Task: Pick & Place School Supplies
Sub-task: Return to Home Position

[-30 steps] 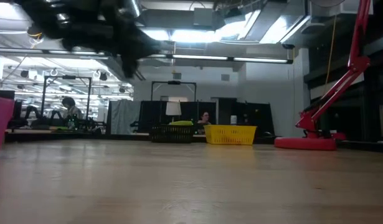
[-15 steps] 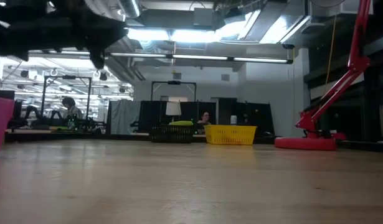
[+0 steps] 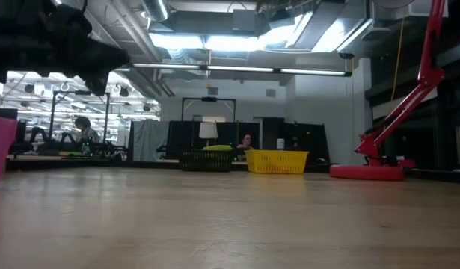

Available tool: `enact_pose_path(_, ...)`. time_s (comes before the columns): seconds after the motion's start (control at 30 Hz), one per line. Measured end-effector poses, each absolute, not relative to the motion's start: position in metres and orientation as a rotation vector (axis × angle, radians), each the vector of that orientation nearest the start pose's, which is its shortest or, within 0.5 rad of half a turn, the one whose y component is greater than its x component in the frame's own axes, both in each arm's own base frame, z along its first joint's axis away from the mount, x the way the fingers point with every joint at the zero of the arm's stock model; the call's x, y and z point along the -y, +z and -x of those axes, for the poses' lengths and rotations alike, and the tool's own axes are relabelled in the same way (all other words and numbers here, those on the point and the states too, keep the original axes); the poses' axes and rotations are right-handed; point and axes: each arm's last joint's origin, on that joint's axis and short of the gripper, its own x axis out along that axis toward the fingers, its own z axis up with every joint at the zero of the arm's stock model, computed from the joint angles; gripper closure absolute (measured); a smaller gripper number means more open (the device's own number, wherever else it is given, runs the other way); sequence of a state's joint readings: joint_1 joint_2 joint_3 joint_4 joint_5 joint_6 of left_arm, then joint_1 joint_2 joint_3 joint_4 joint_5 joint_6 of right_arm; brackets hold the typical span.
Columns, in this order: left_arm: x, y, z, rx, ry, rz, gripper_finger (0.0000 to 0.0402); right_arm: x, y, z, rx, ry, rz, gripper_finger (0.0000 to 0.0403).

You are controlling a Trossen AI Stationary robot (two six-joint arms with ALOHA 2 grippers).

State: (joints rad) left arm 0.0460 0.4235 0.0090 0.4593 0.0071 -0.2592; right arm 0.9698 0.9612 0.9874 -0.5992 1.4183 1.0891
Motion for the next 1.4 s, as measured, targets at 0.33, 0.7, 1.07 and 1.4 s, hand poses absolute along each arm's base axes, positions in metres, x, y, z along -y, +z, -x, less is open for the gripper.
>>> enact_pose_path(0.33, -0.006, 0.157, -0.108, -0.109, 0.090, 0.233, 0.0381, -0.125, 0.334, -0.104, 0.063, -0.462, -0.561, 0.0318)
enact_pose_path(0.7, -0.007, 0.159, -0.105, -0.081, 0.141, 0.190, 0.0398, -0.118, 0.323, -0.083, 0.055, -0.388, -0.589, 0.0318)
enact_pose_path(1.07, -0.007, 0.158, -0.105, -0.081, 0.141, 0.299, 0.0391, -0.096, 0.320, -0.066, 0.085, -0.347, -0.473, 0.0318)
enact_pose_path(1.4, -0.007, 0.158, -0.105, -0.082, 0.139, 0.299, 0.0389, -0.089, 0.278, -0.059, -0.017, -0.335, -0.450, 0.0318)
